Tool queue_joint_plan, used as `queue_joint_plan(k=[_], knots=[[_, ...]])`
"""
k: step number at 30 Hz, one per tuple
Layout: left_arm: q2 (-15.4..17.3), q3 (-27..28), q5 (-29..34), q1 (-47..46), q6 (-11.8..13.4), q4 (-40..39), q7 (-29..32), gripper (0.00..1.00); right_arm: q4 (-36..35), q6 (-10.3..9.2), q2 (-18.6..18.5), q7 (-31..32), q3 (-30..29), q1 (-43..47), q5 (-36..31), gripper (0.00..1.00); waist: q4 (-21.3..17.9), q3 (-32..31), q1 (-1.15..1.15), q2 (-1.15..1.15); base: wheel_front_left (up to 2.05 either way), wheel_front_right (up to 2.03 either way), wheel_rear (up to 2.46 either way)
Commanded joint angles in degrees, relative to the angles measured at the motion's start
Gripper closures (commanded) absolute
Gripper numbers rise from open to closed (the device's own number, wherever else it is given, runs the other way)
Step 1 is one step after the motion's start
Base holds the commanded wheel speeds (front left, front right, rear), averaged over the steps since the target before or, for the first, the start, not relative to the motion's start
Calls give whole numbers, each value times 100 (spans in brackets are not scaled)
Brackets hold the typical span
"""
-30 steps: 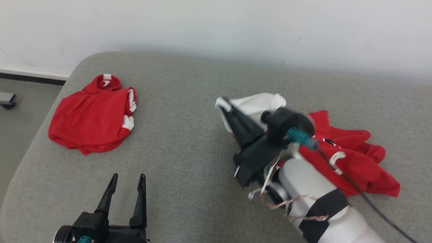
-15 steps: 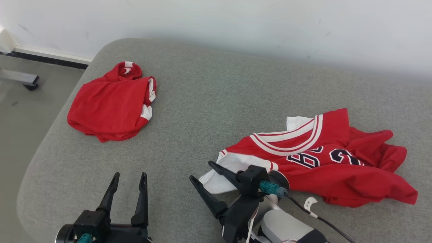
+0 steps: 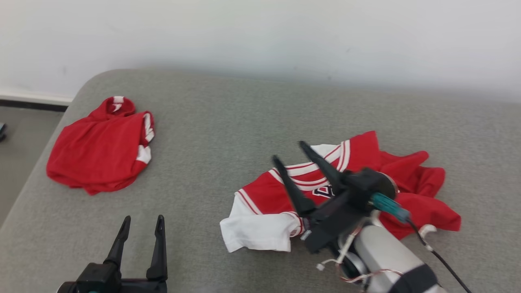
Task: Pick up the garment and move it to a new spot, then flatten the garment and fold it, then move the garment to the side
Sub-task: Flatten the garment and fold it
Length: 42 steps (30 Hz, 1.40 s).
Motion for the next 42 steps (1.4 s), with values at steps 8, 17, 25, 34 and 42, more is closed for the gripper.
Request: queue_joint_plan(k=[8,17,25,34,42], knots=[[77,156,85,151,7,-108,-22,0,-936,-13,-295,-26,-1378,1168,-571,0,-640,-151,0,0,0,0,0],[95,333,172,306,8,-244,-21,0,-1726,-13,-238,-19,-2487,2411,-885,0,-1018,-231,0,0,0,0,0],[92,401,205,467,8,-319,-22,0,-2108,-13,18,-16,-2773,3095,-920,0,-1159,-320,0,0,0,0,0],[70,417,228,631,8,-448,-22,0,-2102,-13,126,-16,-2842,3445,-980,0,-1158,-316,0,0,0,0,0],[226,355,127,441,7,-369,-22,0,-1965,-13,185,-17,-2843,3333,-1000,0,-1238,-189,0,0,0,0,0]])
